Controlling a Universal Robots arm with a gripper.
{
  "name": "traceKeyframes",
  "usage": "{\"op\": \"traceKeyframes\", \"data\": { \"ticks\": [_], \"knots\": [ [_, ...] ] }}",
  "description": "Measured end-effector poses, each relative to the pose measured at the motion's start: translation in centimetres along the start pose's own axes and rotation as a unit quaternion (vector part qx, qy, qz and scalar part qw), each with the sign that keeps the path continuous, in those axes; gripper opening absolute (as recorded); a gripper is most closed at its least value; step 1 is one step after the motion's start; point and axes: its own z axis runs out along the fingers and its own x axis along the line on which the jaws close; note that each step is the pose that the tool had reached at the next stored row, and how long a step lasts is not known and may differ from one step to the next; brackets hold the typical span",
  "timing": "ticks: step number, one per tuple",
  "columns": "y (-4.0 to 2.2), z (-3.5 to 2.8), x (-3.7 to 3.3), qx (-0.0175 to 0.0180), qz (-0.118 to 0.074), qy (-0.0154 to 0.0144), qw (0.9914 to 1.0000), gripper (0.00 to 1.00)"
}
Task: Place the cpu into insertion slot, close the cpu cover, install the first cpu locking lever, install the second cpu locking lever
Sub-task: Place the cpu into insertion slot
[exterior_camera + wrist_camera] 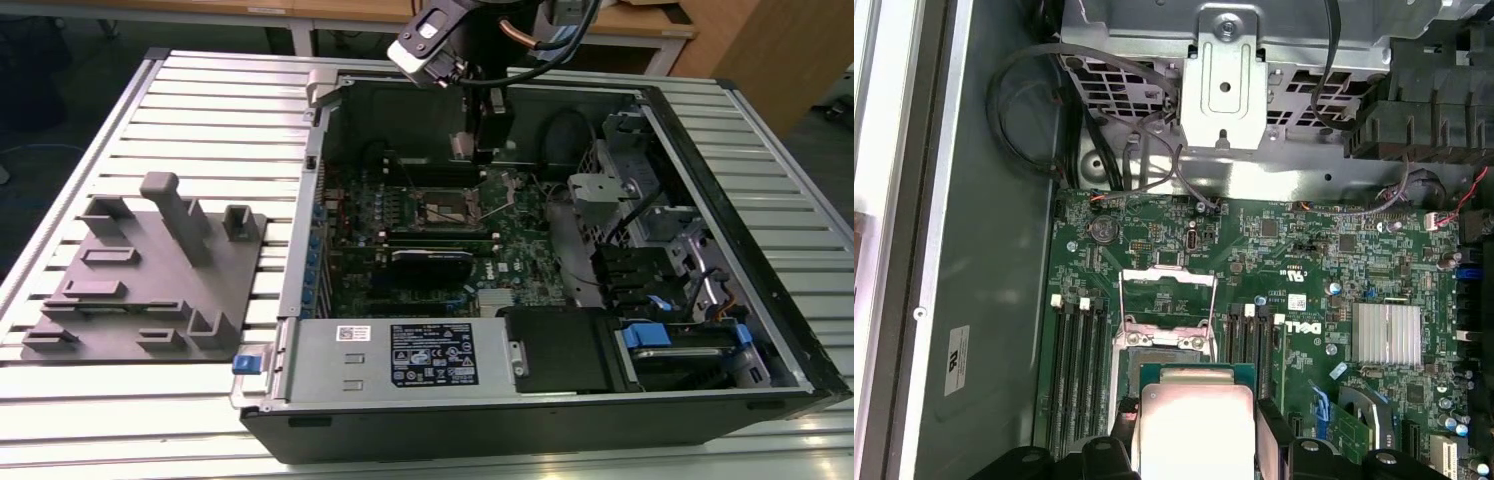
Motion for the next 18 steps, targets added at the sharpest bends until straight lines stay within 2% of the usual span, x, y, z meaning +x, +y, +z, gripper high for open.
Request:
{"op": "traceKeyframes", "data": {
  "ticks": [4,7,11,13,15,18],
  "knots": [
    [-0.01,0.13,0.0,0.0,0.0,0.0001,1.0,0.54],
    [-0.05,0.56,0.0,0.0001,0.0,0.0007,1.0,0.54],
    [-0.08,0.82,-0.01,0.0003,0.001,0.0079,0.99997,0.54],
    [-0.09,0.98,-0.01,0.001,0.002,0.0097,0.99995,0.54],
    [-0.1,1.2,-0.02,0.0034,0.003,0.0096,0.99994,0.54],
    [-0.13,1.46,-0.02,0.0099,0.005,0.0097,0.99989,0.54]
  ]
}}
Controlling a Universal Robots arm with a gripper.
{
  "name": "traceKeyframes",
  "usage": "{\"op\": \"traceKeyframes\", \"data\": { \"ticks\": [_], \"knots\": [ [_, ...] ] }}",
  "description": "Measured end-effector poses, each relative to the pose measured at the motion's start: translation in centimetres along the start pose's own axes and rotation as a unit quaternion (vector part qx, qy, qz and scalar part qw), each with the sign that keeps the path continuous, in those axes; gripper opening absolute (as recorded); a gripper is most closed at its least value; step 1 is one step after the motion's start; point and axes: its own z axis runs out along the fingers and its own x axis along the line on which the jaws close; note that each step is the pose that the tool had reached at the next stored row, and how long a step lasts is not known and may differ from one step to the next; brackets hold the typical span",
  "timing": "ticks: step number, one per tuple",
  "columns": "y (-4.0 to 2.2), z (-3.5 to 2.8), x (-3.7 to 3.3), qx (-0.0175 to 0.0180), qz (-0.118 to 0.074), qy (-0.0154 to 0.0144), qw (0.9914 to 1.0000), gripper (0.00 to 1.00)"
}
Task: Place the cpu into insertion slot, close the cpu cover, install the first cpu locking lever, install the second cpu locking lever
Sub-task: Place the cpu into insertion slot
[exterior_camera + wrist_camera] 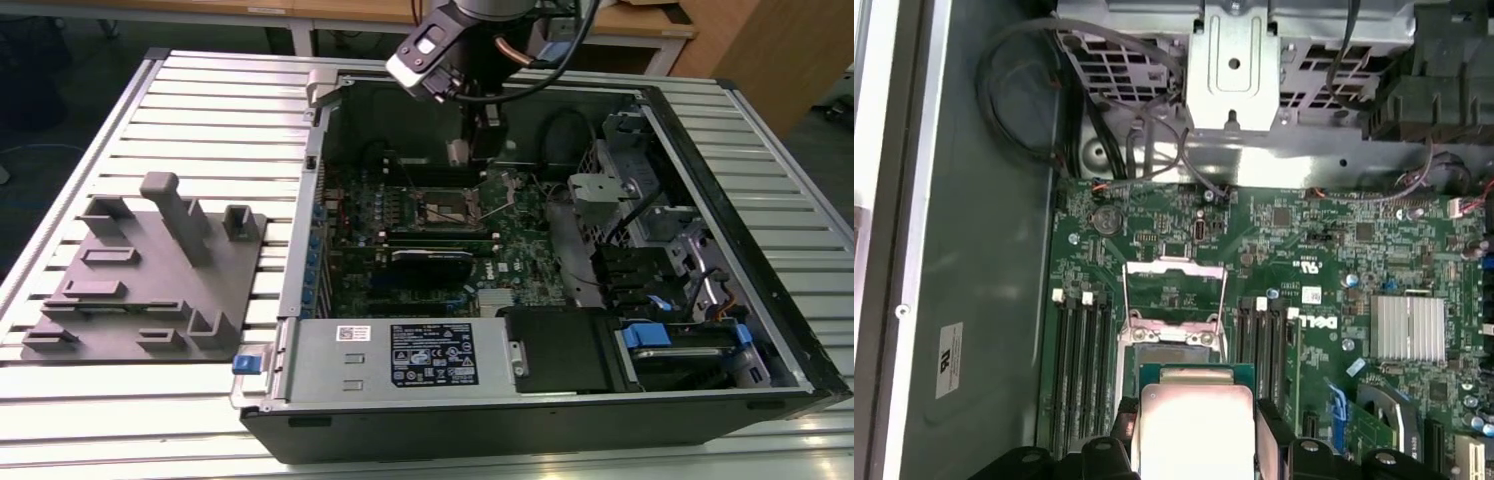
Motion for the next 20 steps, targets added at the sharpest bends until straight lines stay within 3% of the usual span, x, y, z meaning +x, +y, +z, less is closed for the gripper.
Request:
{"op": "traceKeyframes", "data": {
  "ticks": [7,20],
  "knots": [
    [-0.05,0.58,-0.02,0.0012,0.001,0.0066,0.99998,0.54],
    [-0.05,0.67,-0.03,0.0012,0.001,0.0068,0.99998,0.54]
  ]
}}
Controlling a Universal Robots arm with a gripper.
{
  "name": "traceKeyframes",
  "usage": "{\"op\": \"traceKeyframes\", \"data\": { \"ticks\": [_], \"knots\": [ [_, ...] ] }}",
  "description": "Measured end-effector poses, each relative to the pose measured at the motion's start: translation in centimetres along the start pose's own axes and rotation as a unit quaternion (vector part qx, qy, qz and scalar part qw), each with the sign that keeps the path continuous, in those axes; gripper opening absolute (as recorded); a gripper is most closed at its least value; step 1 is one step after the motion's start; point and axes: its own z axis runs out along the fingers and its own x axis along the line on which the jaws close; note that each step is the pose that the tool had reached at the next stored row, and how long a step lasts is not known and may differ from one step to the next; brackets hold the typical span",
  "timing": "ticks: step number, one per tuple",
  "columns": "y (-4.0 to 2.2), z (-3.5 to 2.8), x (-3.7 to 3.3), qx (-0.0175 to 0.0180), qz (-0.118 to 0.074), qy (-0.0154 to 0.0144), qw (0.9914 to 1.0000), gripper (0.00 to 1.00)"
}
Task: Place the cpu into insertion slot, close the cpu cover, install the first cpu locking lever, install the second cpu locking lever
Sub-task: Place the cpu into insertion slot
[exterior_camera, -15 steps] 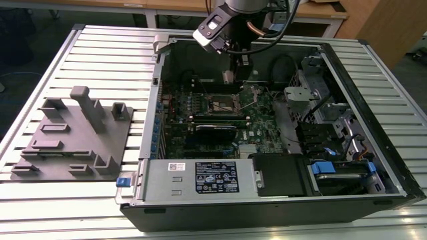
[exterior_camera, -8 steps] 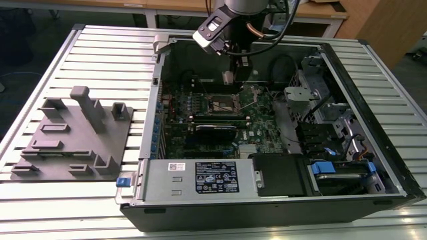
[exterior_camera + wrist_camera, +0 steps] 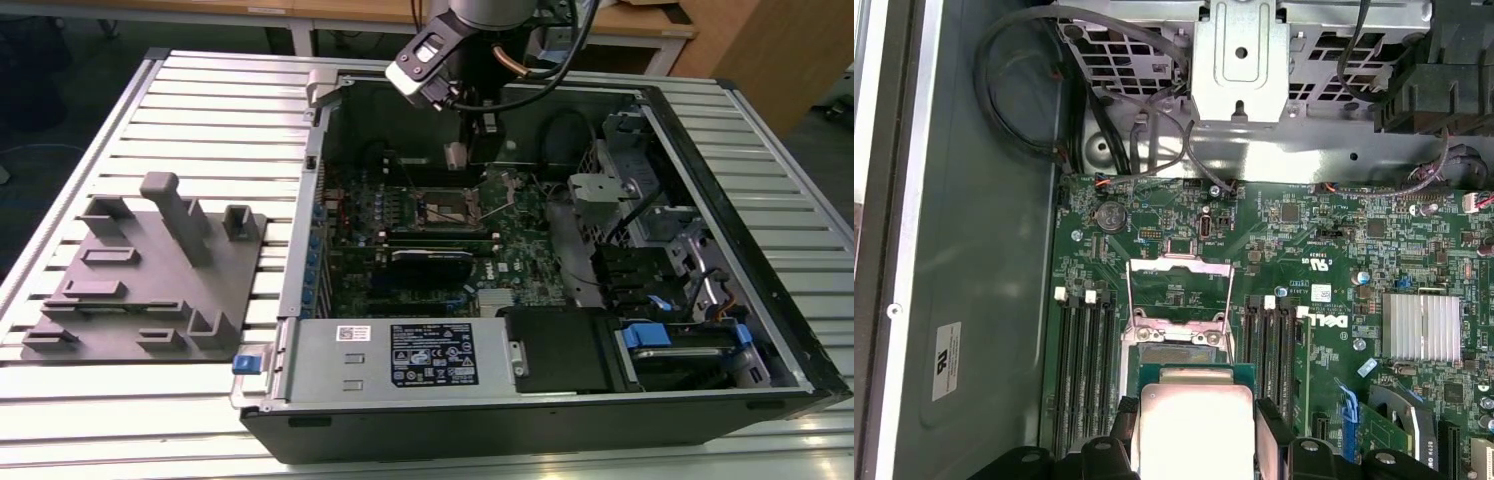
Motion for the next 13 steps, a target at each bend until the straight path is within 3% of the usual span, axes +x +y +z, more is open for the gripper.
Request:
{"op": "traceKeyframes", "data": {
  "ticks": [13],
  "knots": [
    [-0.02,0.29,-0.01,-0.0001,0.0,0.0002,1.0,0.54]
  ]
}}
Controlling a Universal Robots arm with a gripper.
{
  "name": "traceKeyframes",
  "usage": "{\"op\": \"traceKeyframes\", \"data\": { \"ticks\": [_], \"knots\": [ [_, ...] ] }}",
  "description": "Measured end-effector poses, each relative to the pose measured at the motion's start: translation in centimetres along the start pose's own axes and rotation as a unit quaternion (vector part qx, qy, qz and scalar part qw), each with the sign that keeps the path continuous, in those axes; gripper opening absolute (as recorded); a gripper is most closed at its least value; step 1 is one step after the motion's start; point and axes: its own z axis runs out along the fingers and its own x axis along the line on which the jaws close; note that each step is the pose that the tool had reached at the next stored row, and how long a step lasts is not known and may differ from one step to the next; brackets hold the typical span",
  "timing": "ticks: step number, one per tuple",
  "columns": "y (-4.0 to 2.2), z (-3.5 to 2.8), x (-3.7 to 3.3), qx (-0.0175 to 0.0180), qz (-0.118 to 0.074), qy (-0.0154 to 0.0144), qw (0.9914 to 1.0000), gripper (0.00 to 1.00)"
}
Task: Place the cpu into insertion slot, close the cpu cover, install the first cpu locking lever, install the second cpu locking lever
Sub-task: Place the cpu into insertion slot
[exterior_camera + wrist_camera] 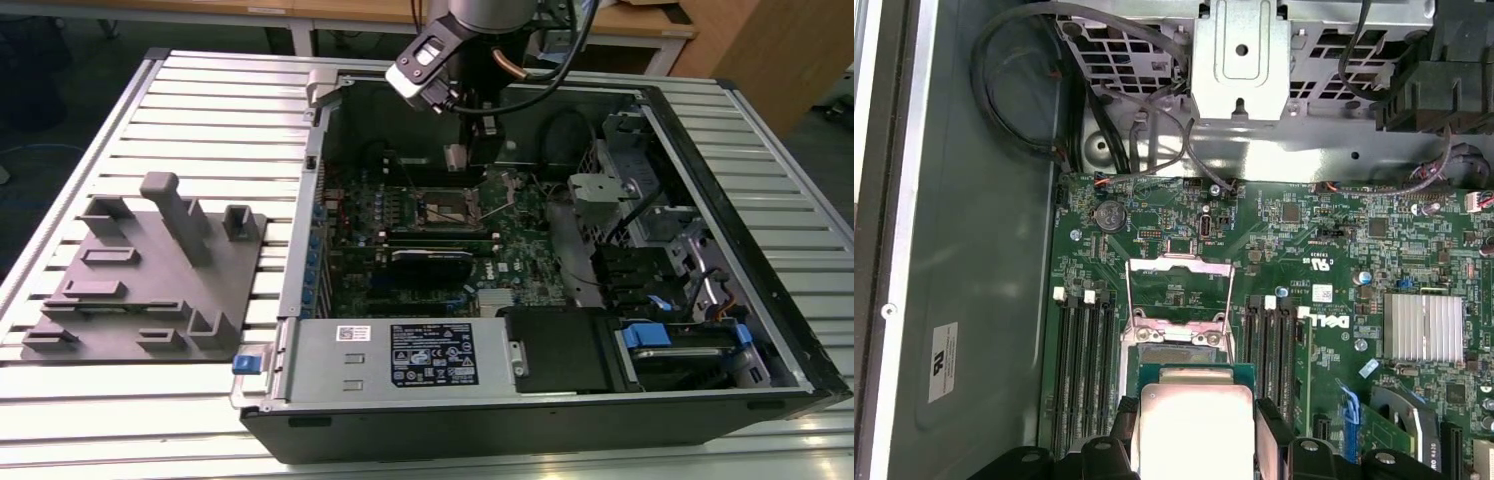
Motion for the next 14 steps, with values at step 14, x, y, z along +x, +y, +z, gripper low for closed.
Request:
{"op": "traceKeyframes", "data": {
  "ticks": [14],
  "knots": [
    [-0.26,2.29,0.04,0.0004,0.007,0.0005,0.99997,0.54]
  ]
}}
